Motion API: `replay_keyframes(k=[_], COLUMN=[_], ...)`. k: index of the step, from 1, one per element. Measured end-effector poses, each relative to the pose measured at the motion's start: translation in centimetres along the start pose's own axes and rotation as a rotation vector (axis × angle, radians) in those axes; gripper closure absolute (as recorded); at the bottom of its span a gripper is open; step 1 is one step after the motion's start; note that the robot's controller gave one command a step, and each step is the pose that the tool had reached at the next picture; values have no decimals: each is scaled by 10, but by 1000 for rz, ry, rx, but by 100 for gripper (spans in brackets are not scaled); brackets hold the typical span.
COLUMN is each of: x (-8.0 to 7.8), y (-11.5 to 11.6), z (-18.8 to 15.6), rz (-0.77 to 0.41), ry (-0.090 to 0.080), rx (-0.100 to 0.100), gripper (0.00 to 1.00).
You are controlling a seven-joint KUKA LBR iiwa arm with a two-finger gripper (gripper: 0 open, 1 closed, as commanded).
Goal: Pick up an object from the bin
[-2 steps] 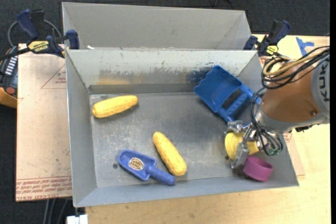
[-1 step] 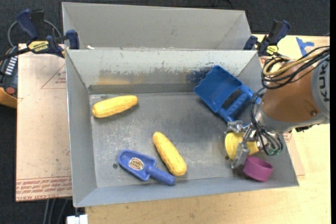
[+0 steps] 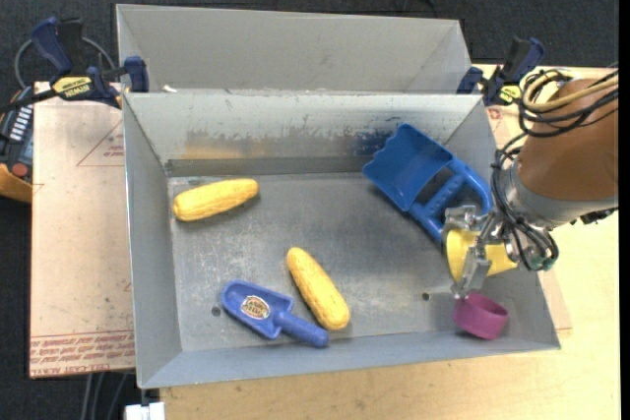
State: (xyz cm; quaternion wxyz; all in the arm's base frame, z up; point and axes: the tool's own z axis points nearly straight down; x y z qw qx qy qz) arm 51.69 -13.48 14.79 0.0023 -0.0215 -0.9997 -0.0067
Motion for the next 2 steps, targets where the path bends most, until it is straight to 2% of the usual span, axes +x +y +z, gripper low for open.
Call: replay_keyframes(k=[1, 2], x=[-11, -11], y=[-9, -9], z=[61, 61], rz=[-19, -19], ry=[-2, -2], rx=[-17, -17], gripper=[100, 100])
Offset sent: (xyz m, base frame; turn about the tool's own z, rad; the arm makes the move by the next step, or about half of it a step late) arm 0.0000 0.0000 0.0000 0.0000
